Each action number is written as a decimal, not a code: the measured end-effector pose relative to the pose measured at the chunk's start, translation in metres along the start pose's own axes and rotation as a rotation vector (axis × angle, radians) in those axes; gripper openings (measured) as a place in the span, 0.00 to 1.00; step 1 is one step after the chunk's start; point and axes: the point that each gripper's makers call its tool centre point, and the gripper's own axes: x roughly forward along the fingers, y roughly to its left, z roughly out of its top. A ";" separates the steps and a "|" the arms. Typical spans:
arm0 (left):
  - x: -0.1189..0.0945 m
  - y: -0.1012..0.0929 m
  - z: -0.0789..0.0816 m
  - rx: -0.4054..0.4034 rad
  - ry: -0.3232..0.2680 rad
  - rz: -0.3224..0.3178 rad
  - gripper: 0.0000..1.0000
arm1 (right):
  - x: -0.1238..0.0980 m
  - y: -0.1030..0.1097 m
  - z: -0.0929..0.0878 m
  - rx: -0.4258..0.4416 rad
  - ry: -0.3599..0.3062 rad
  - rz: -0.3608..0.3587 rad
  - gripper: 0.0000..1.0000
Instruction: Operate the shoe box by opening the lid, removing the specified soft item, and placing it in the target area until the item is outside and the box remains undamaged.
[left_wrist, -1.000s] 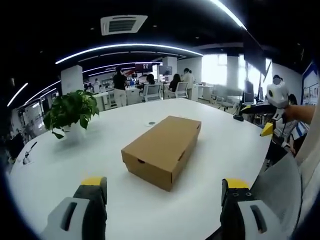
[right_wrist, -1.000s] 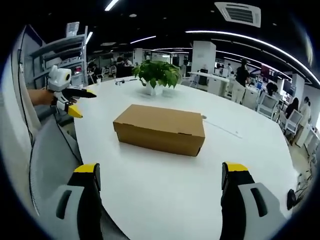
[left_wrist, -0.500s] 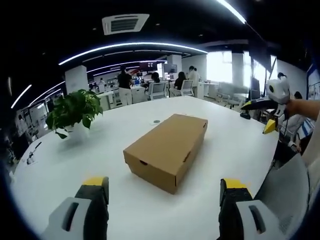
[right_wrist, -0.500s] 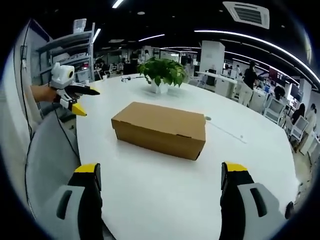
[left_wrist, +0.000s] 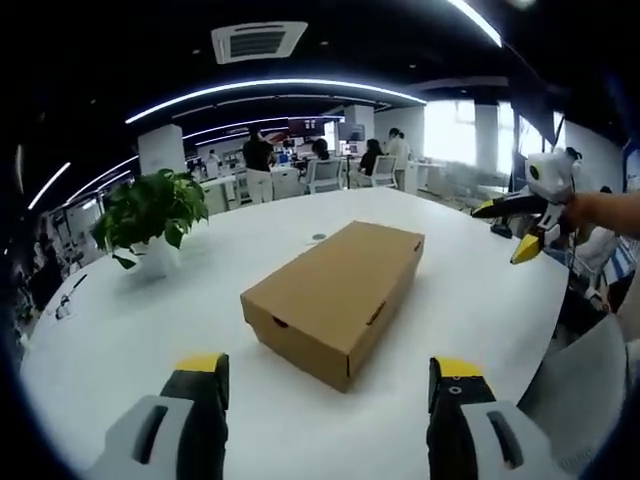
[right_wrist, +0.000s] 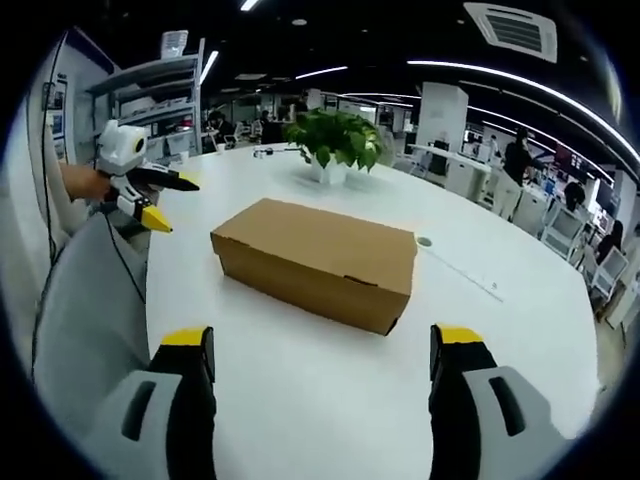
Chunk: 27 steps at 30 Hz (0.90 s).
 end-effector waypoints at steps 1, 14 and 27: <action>0.002 -0.001 -0.001 -0.004 0.003 0.004 0.83 | 0.003 -0.002 0.000 -0.004 0.001 0.006 0.83; 0.027 -0.008 -0.013 -0.031 0.025 0.069 0.78 | 0.037 -0.028 -0.006 -0.021 0.010 0.045 0.75; 0.048 -0.010 -0.023 -0.051 0.038 0.128 0.72 | 0.071 -0.054 -0.013 -0.038 0.027 0.078 0.68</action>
